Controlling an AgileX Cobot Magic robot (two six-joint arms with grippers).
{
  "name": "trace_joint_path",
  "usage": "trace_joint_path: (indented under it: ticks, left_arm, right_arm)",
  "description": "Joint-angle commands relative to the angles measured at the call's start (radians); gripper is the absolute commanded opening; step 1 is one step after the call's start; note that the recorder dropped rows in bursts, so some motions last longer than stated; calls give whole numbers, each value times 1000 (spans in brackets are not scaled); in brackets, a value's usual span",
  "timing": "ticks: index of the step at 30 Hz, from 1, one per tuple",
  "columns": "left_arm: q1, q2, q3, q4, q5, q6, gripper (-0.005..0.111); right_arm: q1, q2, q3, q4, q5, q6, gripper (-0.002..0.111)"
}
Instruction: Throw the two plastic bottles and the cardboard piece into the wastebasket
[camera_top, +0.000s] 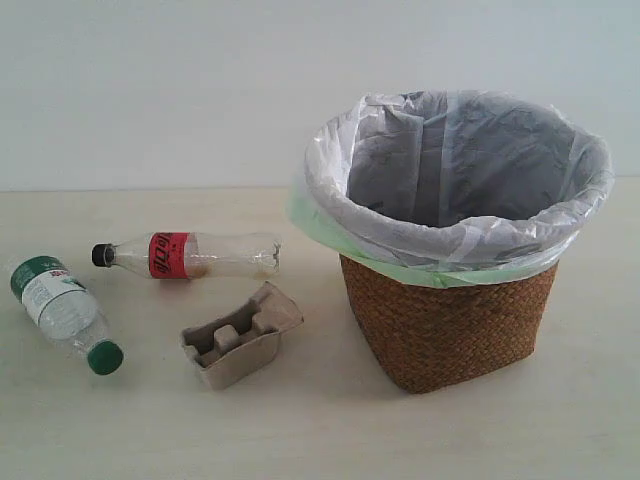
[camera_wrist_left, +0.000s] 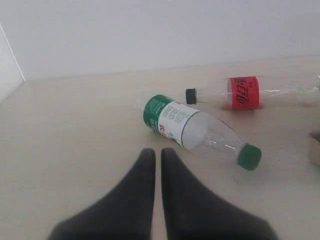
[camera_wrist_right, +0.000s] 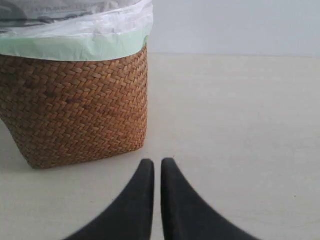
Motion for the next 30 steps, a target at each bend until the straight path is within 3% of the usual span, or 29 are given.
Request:
trace_joint_path:
  ticks: [1, 4, 9, 18, 23, 30]
  left_arm:
    - [3, -3, 4, -27, -153, -37, 4]
    - [3, -3, 4, -163, -281, -122, 4]
    - [3, -3, 4, -162, -500, -121, 4]
    - [3, -3, 4, -179, -832, -273, 4]
    - [3, 40, -110, -207, -661, -353, 4]
    - [3, 269, -420, -207, -398, -364, 4]
  right_arm:
    - [1, -6, -1, -8, -9, -4, 2]
    - [1, -6, -1, -8, -9, -4, 2]
    - [1, -6, -1, -8, -9, -4, 2]
    - [1, -6, -1, -8, -9, -4, 2]
    - [1, -6, -1, -8, -9, -4, 2]
    - [1, -6, -1, -8, -9, -4, 2]
